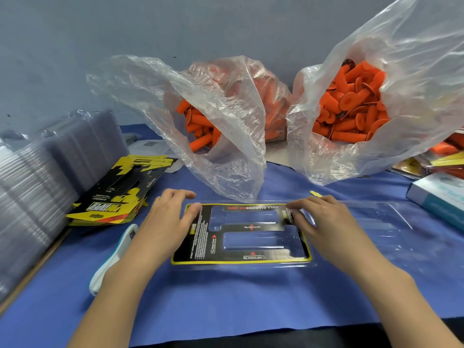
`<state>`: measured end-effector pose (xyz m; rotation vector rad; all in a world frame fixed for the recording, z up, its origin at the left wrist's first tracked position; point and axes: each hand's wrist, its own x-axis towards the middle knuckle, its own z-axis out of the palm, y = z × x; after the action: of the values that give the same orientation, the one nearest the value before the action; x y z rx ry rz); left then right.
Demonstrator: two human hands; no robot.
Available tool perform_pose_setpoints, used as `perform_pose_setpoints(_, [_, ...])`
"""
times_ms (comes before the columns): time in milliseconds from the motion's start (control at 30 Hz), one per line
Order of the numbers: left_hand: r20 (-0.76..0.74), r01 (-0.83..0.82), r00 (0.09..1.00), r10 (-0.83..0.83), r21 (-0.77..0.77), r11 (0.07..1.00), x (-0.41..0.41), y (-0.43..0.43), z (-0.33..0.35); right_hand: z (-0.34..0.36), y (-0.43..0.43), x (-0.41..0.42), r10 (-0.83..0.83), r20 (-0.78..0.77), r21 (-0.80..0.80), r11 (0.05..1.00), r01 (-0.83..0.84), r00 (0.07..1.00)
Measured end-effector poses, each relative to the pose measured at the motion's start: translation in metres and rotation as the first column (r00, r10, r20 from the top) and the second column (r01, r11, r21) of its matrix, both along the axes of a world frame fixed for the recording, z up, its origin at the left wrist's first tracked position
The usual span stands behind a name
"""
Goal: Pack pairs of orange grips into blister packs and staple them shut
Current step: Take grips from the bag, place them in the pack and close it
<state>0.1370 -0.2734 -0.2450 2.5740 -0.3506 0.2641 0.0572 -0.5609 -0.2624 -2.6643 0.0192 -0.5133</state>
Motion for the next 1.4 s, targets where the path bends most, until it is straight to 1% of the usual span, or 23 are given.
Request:
perform_pose_setpoints(133, [0.030, -0.007, 0.999, 0.014, -0.218, 0.976, -0.021, 0.010, -0.004, 0.008, 0.005, -0.003, 0.004, 0.049, 0.048, 0.999, -0.006, 0.999])
perform_pose_setpoints(200, [0.020, -0.044, 0.998, 0.051, -0.259, 0.965, -0.028, 0.013, -0.008, 0.012, 0.012, -0.004, 0.024, 0.077, 0.065, 0.997, -0.029, 0.997])
perform_pose_setpoints(300, [-0.063, -0.097, 0.994, 0.085, -0.231, 0.968, -0.032, 0.013, -0.016, 0.014, 0.031, -0.002, 0.090, 0.066, 0.048, 0.995, -0.093, 0.994])
perform_pose_setpoints(367, [-0.144, -0.108, 0.986, 0.080, -0.199, 0.974, -0.032, 0.010, -0.020, 0.012, 0.045, 0.000, 0.128, 0.008, -0.013, 0.992, -0.128, 0.992])
perform_pose_setpoints(400, [-0.162, -0.109, 0.983, 0.082, -0.169, 0.980, -0.031, 0.008, -0.021, 0.010, 0.051, 0.002, 0.137, -0.032, -0.057, 0.989, -0.139, 0.990])
perform_pose_setpoints(500, [-0.163, -0.100, 0.983, 0.081, -0.112, 0.989, -0.029, 0.005, -0.023, 0.003, 0.064, 0.007, 0.139, -0.165, -0.149, 0.975, -0.164, 0.976])
perform_pose_setpoints(600, [-0.161, -0.057, 0.986, 0.050, -0.038, 0.998, -0.028, 0.004, -0.026, -0.002, 0.068, 0.010, 0.105, -0.271, -0.203, 0.965, -0.164, 0.957])
perform_pose_setpoints(667, [-0.167, -0.045, 0.985, 0.043, -0.010, 0.999, -0.026, 0.004, -0.027, -0.005, 0.068, 0.011, 0.094, -0.299, -0.218, 0.962, -0.164, 0.950])
perform_pose_setpoints(833, [-0.184, -0.040, 0.982, 0.044, 0.025, 0.999, -0.024, 0.003, -0.029, -0.005, 0.067, 0.011, 0.089, -0.308, -0.233, 0.958, -0.166, 0.947])
perform_pose_setpoints(1067, [-0.124, -0.055, 0.990, 0.072, 0.138, 0.989, -0.025, 0.005, -0.029, -0.003, 0.060, 0.010, 0.088, -0.316, -0.202, 0.967, -0.157, 0.945])
perform_pose_setpoints(1167, [-0.114, -0.051, 0.991, 0.067, 0.138, 0.989, -0.025, 0.010, -0.030, -0.002, 0.059, 0.008, 0.076, -0.301, -0.198, 0.970, -0.140, 0.951])
perform_pose_setpoints(1267, [-0.098, -0.065, 0.992, 0.076, 0.107, 0.992, -0.025, 0.010, -0.030, -0.002, 0.060, 0.007, 0.069, -0.289, -0.207, 0.969, -0.133, 0.955])
perform_pose_setpoints(1333, [-0.026, -0.073, 0.997, 0.076, 0.084, 0.994, -0.024, 0.009, -0.028, -0.003, 0.061, 0.007, 0.062, -0.295, -0.212, 0.969, -0.129, 0.953])
perform_pose_setpoints(1400, [0.079, -0.004, 0.997, -0.001, 0.062, 0.998, -0.023, 0.005, -0.025, -0.003, 0.062, 0.008, 0.060, -0.304, -0.215, 0.968, -0.130, 0.951])
